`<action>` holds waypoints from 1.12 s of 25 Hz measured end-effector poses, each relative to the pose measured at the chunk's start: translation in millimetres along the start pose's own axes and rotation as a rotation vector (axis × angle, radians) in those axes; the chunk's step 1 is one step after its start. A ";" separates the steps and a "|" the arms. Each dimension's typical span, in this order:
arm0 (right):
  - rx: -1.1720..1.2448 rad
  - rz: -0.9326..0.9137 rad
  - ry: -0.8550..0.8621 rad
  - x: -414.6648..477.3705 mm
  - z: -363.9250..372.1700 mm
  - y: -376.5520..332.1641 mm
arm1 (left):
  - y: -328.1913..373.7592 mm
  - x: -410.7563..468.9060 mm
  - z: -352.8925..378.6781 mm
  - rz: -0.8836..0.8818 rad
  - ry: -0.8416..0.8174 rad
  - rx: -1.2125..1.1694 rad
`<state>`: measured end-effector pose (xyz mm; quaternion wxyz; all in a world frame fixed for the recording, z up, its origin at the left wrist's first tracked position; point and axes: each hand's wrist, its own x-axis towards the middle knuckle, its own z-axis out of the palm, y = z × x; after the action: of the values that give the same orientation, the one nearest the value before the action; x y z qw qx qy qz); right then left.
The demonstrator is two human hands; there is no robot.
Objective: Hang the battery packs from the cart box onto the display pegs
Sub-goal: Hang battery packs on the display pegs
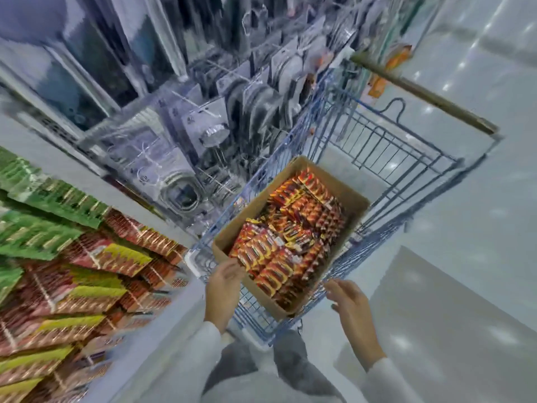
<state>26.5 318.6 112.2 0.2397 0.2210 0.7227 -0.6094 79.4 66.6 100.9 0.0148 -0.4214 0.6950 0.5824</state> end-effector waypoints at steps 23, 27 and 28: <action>-0.031 0.339 -0.063 63.3 66.8 -2.5 | -63.0 192.5 86.8 0.012 -0.136 1.195; -0.146 0.496 -0.133 89.4 98.8 15.4 | -52.2 182.0 59.7 0.084 -0.219 0.735; -0.144 0.542 -0.155 98.1 107.9 20.5 | -44.9 175.7 55.3 0.070 -0.212 0.617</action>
<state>-29.9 218.0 20.4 0.4633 0.3411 0.6584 -0.4854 -32.7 13.6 -42.5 0.1942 -0.3098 0.8474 0.3851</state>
